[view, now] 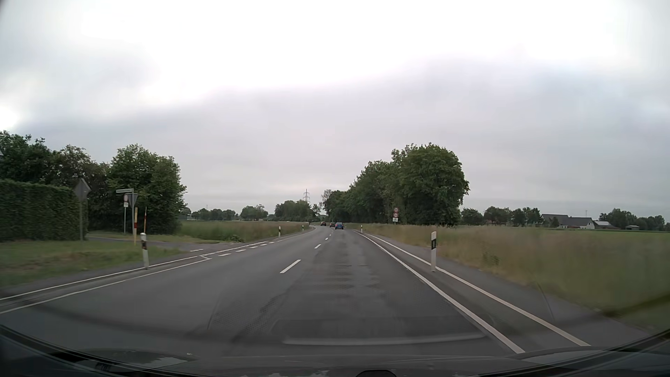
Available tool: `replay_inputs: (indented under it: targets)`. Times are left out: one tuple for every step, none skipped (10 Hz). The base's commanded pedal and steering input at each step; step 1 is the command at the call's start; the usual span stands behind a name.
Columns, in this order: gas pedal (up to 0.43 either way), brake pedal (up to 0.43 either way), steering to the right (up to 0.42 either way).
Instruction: Follow the waypoints while adhering to traffic rules and regulations
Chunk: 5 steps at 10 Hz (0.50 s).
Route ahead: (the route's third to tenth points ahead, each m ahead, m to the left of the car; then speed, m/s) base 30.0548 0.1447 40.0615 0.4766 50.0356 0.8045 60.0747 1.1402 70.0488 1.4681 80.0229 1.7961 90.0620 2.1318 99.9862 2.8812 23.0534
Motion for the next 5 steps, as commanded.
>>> replay_inputs:
  targets:
    - [0.26,0.0,-0.004]
    - [0.26,0.0,-0.004]
    - [0.26,0.0,-0.004]
    - [0.26,0.0,-0.004]
    - [0.26,0.0,-0.004]
